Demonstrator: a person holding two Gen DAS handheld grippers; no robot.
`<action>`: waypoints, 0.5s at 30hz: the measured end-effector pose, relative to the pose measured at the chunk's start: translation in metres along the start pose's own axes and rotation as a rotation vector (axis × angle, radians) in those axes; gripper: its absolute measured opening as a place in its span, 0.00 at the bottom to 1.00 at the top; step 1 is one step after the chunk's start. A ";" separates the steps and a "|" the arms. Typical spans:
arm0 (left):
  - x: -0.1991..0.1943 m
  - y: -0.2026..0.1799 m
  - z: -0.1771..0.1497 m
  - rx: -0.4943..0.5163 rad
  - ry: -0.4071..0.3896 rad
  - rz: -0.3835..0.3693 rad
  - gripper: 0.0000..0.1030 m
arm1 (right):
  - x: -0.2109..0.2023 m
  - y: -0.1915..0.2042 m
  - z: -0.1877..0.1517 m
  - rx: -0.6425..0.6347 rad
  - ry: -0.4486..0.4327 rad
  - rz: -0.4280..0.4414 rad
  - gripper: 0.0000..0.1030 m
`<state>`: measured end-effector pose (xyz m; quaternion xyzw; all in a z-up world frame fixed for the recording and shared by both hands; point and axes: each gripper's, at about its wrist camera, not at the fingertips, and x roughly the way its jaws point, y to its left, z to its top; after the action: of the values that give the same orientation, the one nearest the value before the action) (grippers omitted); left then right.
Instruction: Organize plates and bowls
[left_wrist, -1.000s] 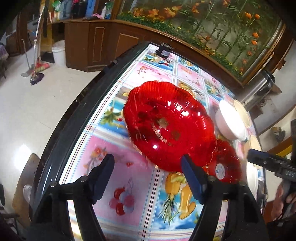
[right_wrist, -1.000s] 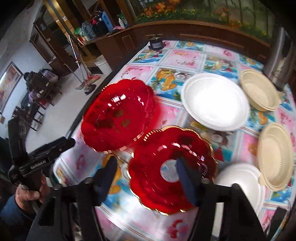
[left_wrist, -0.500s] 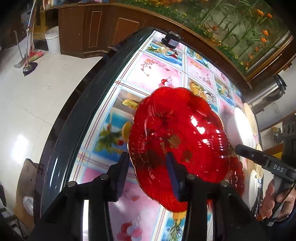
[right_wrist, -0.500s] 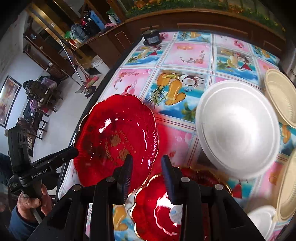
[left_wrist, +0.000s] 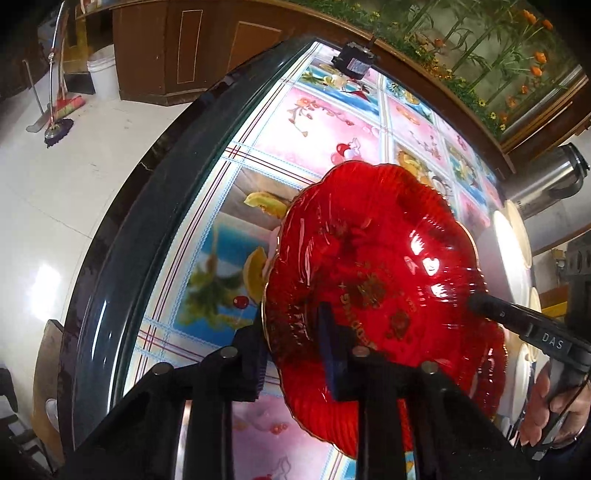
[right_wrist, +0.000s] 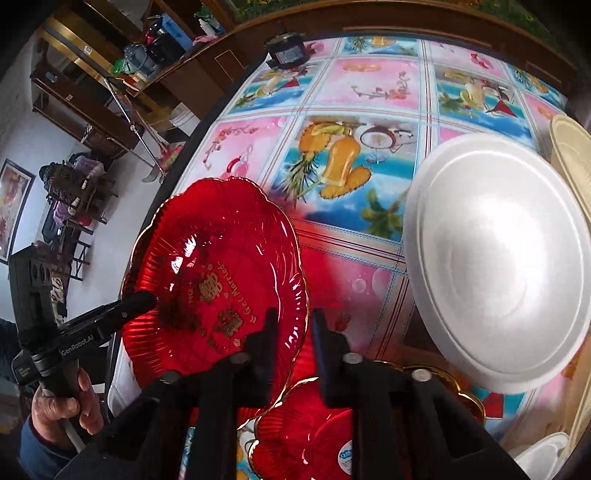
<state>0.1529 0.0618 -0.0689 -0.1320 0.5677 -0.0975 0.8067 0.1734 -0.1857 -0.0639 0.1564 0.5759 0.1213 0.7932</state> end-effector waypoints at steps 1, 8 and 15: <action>0.000 0.000 0.000 0.000 -0.005 0.009 0.20 | 0.000 0.000 0.000 0.002 -0.005 -0.002 0.11; -0.011 0.003 -0.013 -0.002 -0.022 0.025 0.19 | -0.003 0.003 -0.007 0.003 -0.006 0.007 0.07; -0.038 0.021 -0.062 -0.025 -0.017 0.038 0.19 | -0.010 0.022 -0.032 -0.024 0.019 0.047 0.07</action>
<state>0.0820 0.0866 -0.0620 -0.1322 0.5643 -0.0738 0.8116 0.1397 -0.1660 -0.0556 0.1593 0.5782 0.1482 0.7864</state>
